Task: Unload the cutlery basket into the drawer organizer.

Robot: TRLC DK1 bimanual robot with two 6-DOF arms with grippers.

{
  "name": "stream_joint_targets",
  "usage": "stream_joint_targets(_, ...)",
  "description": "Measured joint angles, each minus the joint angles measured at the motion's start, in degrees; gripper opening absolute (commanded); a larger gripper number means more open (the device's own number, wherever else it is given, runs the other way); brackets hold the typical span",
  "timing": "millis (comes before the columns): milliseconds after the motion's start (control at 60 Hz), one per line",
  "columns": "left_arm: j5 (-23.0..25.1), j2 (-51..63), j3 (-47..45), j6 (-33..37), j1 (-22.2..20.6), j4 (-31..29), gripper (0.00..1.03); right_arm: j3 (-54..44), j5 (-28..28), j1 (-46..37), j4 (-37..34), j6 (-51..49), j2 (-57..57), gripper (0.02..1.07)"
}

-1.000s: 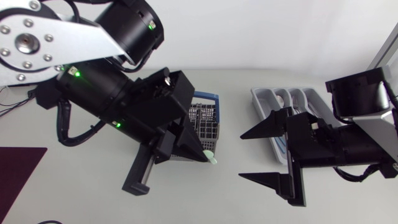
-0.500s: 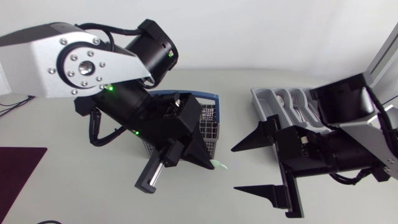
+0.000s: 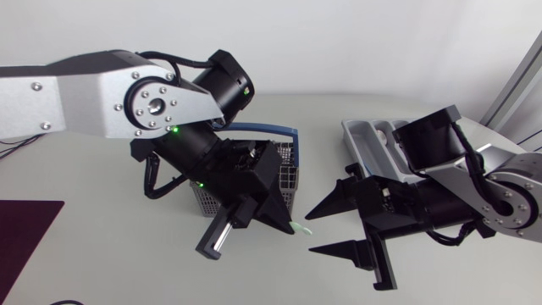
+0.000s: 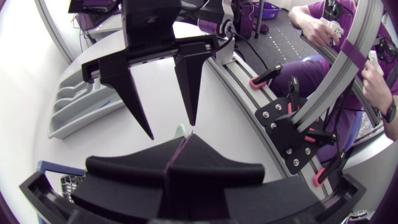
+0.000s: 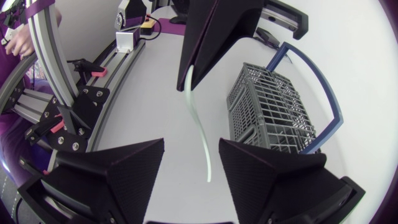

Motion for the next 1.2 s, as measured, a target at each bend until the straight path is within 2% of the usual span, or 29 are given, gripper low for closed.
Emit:
stream_joint_targets(267, 1.73, 1.49, 1.62, 0.22, 0.92, -0.09, 0.03, 0.0, 0.04, 0.0, 3.54, 0.07, 1.99, 0.46)
stream_joint_targets(667, 2.56, 1.57, 2.19, 0.22, 1.99, -0.96, 0.03, 0.04, 0.04, 0.39, 6.23, 1.6, 2.27, 0.12)
stream_joint_targets(750, 2.8, 1.57, 2.19, 0.22, 1.99, -1.2, 0.03, 0.09, 0.07, 0.7, 6.45, 1.79, 2.27, 0.11)
stream_joint_targets(800, 2.84, 1.57, 2.19, 0.22, 1.99, -1.44, 0.03, 0.11, 0.07, 0.87, 6.54, 1.99, 2.27, 0.08)
stream_joint_targets(1067, 2.99, 1.57, 2.16, 0.15, 2.14, -1.6, 0.04, 0.11, 0.15, 1.36, 6.58, 2.84, 2.27, 0.08)
stream_joint_targets(1150, 2.99, 1.57, 2.19, -0.33, 2.14, -1.6, 0.15, 0.11, 0.28, 1.44, 6.58, 2.89, 2.27, 0.08)
stream_joint_targets(1200, 3.02, 1.57, 2.29, -0.94, 2.14, -1.62, 0.46, 0.11, 0.28, 1.44, 6.56, 2.89, 2.27, 0.08)
